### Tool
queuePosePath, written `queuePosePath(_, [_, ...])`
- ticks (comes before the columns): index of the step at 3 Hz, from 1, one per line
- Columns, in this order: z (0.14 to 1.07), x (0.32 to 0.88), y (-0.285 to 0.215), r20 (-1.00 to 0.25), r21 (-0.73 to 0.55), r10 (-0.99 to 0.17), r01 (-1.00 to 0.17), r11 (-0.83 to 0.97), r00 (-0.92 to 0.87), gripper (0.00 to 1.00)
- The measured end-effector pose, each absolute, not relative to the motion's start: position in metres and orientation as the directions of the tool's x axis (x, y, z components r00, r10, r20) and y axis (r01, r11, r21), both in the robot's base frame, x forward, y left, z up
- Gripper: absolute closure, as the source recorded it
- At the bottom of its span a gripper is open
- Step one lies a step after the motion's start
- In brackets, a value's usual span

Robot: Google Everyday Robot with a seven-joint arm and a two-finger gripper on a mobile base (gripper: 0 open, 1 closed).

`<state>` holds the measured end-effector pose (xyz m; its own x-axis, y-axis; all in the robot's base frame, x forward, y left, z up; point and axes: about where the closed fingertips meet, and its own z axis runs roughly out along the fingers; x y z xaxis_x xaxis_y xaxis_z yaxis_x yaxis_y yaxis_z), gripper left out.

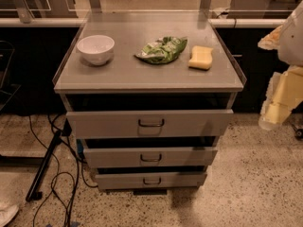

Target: Open top drawer

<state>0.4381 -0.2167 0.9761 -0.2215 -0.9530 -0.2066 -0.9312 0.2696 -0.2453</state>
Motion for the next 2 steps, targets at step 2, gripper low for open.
queuePosePath(2, [0.9677, 0.4418, -0.2136, -0.202, -0.240, -0.955, -0.935, 0.262, -0.215, 0.00])
